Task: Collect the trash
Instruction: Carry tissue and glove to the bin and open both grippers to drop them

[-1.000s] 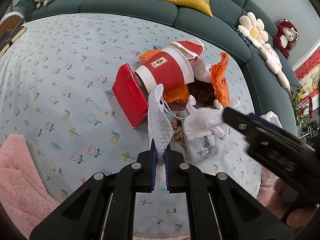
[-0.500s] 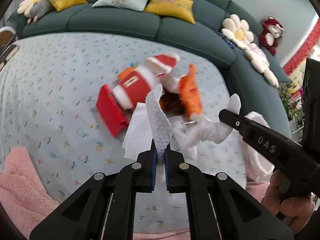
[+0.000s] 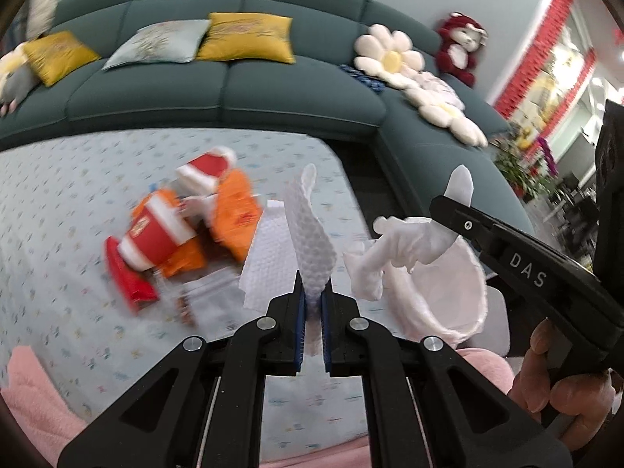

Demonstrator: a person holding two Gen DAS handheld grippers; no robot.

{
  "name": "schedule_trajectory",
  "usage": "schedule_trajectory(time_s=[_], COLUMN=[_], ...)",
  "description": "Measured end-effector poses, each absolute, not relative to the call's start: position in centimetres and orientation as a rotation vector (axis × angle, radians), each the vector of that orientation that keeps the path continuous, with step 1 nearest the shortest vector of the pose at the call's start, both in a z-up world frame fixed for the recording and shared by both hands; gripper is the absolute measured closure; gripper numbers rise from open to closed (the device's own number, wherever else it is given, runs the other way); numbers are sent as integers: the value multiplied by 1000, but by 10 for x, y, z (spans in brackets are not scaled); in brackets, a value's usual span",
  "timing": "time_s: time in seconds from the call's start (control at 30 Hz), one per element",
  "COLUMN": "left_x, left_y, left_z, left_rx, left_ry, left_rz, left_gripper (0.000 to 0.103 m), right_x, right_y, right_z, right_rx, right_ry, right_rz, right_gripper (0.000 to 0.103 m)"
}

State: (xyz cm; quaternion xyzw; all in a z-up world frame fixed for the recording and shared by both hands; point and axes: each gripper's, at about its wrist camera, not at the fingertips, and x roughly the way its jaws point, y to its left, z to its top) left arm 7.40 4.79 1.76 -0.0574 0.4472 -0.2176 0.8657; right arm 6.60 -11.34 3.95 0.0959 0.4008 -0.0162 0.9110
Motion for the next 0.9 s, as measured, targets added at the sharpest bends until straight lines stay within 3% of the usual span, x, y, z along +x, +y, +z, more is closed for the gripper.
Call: schedule_trajectory(time_s=[0.47, 0.9], left_x=[73, 80], left_y=[-77, -143], left_z=[26, 17], left_rx=[-25, 14], left_ry=[935, 957], left_rz=[-645, -721], left_gripper=[96, 95], right_x=[38, 33], right_y=[-225, -275], right_z=[34, 18], right_rx=[251, 308], right_ry=[809, 815], right_rz=[-242, -319], right_gripper=[100, 100])
